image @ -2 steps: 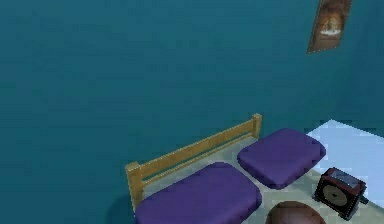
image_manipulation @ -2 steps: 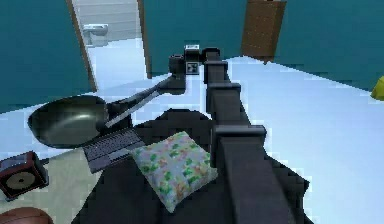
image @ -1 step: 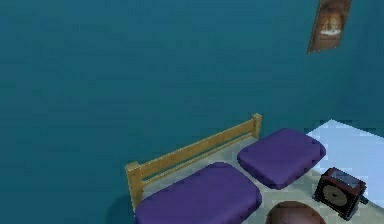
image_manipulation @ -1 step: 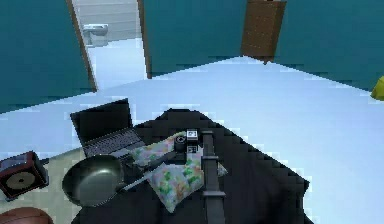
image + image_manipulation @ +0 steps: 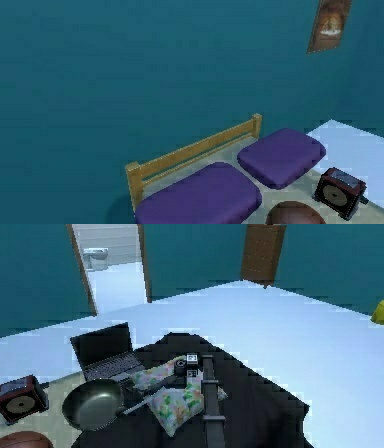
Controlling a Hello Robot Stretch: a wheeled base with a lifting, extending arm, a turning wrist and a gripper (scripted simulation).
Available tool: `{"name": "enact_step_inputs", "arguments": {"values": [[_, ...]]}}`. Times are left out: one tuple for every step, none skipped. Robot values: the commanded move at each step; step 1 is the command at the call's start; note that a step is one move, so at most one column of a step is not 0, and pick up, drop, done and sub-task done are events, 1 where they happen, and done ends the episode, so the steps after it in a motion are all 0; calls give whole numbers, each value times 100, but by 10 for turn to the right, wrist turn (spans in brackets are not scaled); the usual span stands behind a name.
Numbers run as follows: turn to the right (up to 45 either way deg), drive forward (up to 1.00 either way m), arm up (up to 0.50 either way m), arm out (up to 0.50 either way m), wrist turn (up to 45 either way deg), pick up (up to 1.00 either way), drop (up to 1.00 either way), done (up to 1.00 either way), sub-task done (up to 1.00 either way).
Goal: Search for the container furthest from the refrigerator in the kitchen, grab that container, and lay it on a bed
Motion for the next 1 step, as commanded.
{"name": "enact_step_inputs", "arguments": {"values": [[0, 0, 0, 0, 0, 0, 100, 0, 0]]}}
